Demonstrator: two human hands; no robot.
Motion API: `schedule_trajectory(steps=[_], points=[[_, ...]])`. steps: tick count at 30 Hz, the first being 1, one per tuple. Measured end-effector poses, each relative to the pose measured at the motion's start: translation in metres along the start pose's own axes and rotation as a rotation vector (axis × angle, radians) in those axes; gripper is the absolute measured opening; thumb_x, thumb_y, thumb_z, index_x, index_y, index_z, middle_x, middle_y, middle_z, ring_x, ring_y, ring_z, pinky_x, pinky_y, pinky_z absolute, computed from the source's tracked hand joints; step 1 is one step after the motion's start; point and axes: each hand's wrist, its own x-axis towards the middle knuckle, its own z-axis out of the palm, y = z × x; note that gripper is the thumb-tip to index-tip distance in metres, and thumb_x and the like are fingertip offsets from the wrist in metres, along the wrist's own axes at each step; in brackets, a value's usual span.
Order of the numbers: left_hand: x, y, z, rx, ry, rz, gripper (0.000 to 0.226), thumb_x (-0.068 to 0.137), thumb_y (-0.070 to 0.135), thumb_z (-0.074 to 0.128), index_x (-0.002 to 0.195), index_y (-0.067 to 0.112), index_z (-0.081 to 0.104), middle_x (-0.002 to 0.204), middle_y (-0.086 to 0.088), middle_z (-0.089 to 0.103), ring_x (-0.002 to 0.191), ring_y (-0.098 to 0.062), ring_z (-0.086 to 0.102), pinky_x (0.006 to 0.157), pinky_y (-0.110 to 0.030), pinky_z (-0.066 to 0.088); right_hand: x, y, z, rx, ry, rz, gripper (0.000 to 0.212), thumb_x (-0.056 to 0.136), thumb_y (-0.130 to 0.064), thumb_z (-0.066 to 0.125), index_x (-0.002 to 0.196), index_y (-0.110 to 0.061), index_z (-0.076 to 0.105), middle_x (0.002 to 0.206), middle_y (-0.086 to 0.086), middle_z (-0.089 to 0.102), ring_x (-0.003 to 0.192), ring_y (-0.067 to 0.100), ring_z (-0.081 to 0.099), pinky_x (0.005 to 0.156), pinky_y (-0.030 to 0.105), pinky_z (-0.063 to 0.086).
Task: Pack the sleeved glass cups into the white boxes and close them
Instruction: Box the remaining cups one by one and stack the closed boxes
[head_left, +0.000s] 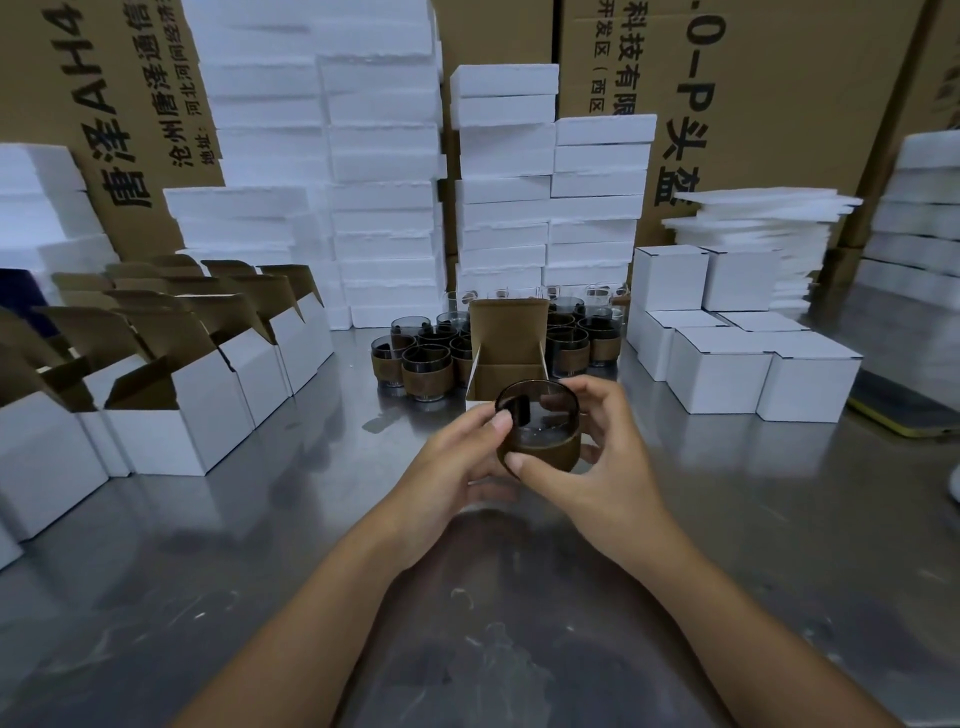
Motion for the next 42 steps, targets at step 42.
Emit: schedule_trajectory(steps=[42], points=[[0.001, -0.008, -0.003, 0.076, 0.103, 0.059, 0.048, 0.076, 0.032, 0.066, 0.122, 0.021, 0.059, 0.109, -0.006, 0.070, 0.092, -0.019, 0.068, 0.076, -0.025, 0.052, 0.009, -0.012, -0.007, 0.501, 0.003, 0.398, 0.060, 0.049, -0.051, 0.072, 0.097, -0.018, 0.062, 0.079, -0.006, 0.072, 0.070, 0.005, 0.068, 0.054, 0.016, 0.049]])
